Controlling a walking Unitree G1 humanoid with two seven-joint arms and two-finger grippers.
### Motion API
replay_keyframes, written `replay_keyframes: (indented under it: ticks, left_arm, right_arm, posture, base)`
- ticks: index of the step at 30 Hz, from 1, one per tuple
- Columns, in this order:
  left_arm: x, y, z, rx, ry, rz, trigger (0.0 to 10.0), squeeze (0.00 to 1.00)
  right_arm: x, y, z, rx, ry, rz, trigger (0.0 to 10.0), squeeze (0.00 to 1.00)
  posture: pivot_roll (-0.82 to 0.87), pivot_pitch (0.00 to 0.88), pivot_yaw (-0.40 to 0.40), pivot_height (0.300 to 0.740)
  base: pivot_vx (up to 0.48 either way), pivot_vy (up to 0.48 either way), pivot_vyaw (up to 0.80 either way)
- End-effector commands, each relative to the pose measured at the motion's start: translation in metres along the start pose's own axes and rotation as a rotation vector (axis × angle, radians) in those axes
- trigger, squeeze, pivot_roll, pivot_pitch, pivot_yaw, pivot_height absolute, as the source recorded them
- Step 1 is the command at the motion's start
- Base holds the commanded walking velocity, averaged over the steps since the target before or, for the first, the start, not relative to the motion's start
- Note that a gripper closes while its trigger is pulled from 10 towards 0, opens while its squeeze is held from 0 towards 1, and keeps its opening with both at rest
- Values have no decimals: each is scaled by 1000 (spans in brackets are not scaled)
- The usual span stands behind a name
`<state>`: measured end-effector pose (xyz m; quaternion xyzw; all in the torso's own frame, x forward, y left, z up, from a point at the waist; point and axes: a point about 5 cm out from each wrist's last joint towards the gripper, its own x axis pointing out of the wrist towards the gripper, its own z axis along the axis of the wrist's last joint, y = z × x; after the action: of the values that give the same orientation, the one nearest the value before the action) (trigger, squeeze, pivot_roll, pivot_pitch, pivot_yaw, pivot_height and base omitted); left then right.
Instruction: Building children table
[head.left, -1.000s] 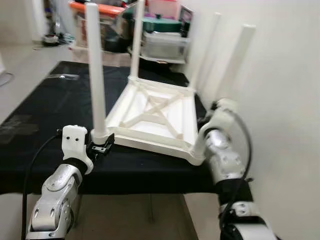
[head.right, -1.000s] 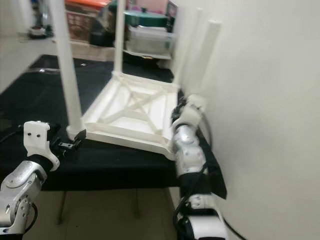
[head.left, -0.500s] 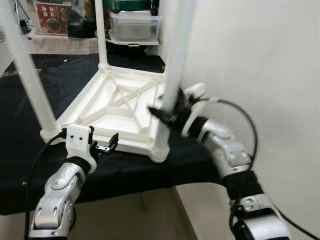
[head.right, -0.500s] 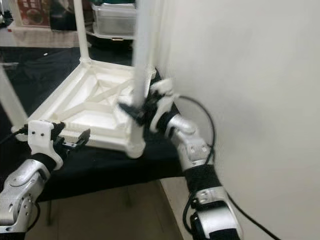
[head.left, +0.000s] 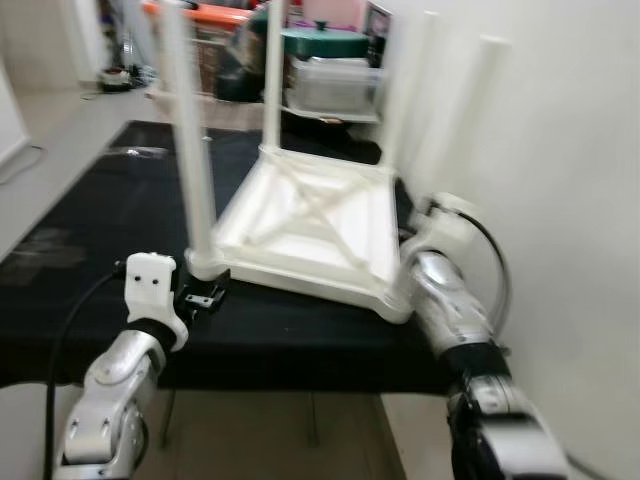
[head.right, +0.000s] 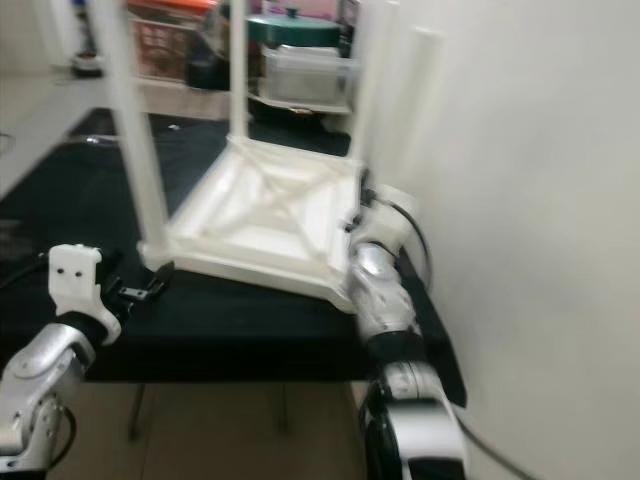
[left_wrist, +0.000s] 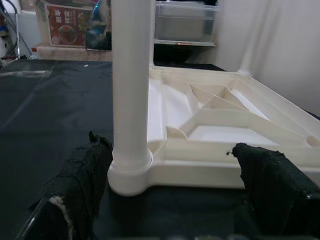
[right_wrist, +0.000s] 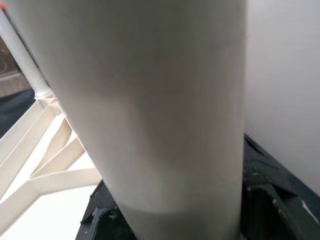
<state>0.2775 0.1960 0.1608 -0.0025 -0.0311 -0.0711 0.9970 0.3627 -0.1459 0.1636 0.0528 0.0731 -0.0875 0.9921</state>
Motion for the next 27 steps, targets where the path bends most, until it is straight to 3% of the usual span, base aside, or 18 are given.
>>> replay_keyframes:
  ticks: [1,2,4,5,8,9,10,11,12,13,15,16,19,20,21,22,26,27]
  left_arm:
    - [3,-10,-1,-16,11,-44,10000,0]
    - [3,-10,-1,-16,11,-44,10000,0]
    - [3,-11,-2,-17,12,-45,10000,0]
    - [4,-11,-2,-17,13,-48,10000,0]
    - [4,-11,-2,-17,14,-49,10000,0]
    - [5,-12,-3,-18,14,-51,10000,0]
    - [5,-12,-3,-18,14,-51,10000,0]
    - [5,-12,-3,-19,14,-51,10000,0]
    - [5,-12,-3,-20,13,-51,10000,0]
    - [5,-12,-3,-20,13,-51,10000,0]
    - [5,-12,-4,-23,11,-51,10000,0]
    - [5,-13,-4,-24,10,-51,10000,0]
    - [5,-13,-4,-24,10,-51,10000,0]
    - [6,-14,-3,-26,7,-50,10000,0]
    - [4,-15,-3,-33,1,-46,10000,0]
    - [3,-15,-2,-35,-1,-45,10000,0]
    - [2,-14,-2,-37,0,-48,10000,0]
    - [3,-15,-2,-37,3,-55,10000,0]
  right_arm:
    - [-7,21,-21,-37,96,192,10000,0]
    - [-7,21,-21,-37,96,192,10000,0]
    - [-14,33,-15,-10,40,338,10000,0]
    - [-18,41,-7,22,-20,441,10000,1000]
    - [-19,46,0,52,-47,528,10000,1000]
    - [-17,54,11,47,-93,635,10000,494]
    - [-17,54,11,47,-93,635,10000,494]
    - [-17,62,24,22,-135,807,10000,0]
    - [-21,68,29,-46,-154,987,10000,0]
    - [-21,68,29,-46,-154,987,10000,0]
    - [-29,71,26,-128,-122,1173,10000,0]
    - [-30,73,17,-151,-84,1185,6588,0]
    - [-30,73,17,-151,-84,1185,6588,0]
    - [-28,74,5,-189,-49,1147,0,0]
    - [-5,67,-25,-211,105,770,0,0]
    - [3,59,-34,-209,163,592,0,0]
    - [11,44,-42,-198,211,369,0,0]
    - [15,25,-46,-150,229,183,0,0]
  posture:
    - [87,0,-118,740]
    - [87,0,-118,740]
    - [86,0,-114,740]
    - [87,0,-115,740]
    - [95,0,-118,740]
    - [90,0,-118,740]
    - [90,0,-118,740]
    - [92,0,-120,740]
    - [96,0,-123,740]
    - [96,0,-123,740]
    - [97,0,-127,740]
    - [98,0,-132,740]
    - [98,0,-132,740]
    - [102,0,-140,740]
    - [77,0,-124,740]
    - [77,0,-124,740]
    - [69,0,-117,740]
    - [53,0,-103,740]
  base:
    - [0,0,0]
    - [0,0,0]
    - [0,0,0]
    - [0,0,0]
    - [0,0,0]
    - [0,0,0]
    - [0,0,0]
    - [0,0,0]
    - [0,0,0]
    - [0,0,0]
    - [0,0,0]
    - [0,0,0]
    - [0,0,0]
    - [0,0,0]
    - [0,0,0]
    - [0,0,0]
    - [0,0,0]
    - [0,0,0]
